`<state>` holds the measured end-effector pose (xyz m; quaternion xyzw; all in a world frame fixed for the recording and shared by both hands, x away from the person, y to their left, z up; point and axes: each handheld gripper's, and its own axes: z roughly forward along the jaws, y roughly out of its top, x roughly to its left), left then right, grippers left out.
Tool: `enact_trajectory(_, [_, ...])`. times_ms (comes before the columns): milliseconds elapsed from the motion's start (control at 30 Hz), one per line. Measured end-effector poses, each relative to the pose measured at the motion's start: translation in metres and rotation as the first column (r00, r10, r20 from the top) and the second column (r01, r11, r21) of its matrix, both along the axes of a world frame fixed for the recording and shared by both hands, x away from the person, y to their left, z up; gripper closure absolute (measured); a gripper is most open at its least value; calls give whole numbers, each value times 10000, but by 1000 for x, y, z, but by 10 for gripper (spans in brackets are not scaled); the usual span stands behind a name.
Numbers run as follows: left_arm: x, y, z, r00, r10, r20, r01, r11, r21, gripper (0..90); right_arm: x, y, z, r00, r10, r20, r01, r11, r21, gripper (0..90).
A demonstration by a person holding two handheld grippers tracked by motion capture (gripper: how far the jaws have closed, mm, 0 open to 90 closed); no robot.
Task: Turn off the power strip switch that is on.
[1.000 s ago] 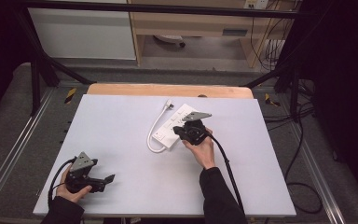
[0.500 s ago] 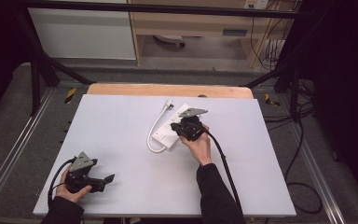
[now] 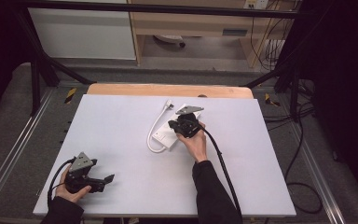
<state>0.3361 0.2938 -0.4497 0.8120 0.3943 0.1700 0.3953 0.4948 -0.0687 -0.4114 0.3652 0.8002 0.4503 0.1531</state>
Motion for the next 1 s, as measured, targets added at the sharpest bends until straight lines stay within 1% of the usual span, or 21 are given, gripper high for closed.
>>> enact_trajectory(267, [0, 0, 0, 10000, -4, -3, 4, 10000, 17, 54, 6, -1, -7, 9998, -116, -137, 118, 9999, 91, 896])
enact_trajectory(567, [0, 0, 0, 10000, -7, -1, 7, 10000, 3, 54, 12, -1, -16, 9996, -226, -164, 227, 9997, 37, 900])
enact_trajectory(600, [0, 0, 0, 10000, -4, -5, 4, 10000, 2, 54, 13, -1, -17, 9994, -250, -236, 252, 9997, 56, 900])
enact_trajectory(667, [0, 0, 0, 10000, -4, -2, 4, 10000, -1, 54, 14, 0, -18, 9995, -245, -202, 245, 9997, 13, 900])
enact_trajectory(800, [0, 0, 0, 10000, -7, -2, 7, 10000, 7, 54, 15, 0, -20, 9993, -284, -252, 283, 9996, -68, 900])
enact_trajectory(900, [0, 0, 0, 10000, -8, -2, 8, 10000, 9, 54, 18, -1, -22, 9989, -395, -240, 394, 9992, -36, 900])
enact_trajectory(1000, [0, 0, 0, 10000, -1, -11, 1, 10000, 13, 54, 18, -1, -22, 9990, -382, -243, 382, 9993, -8, 900])
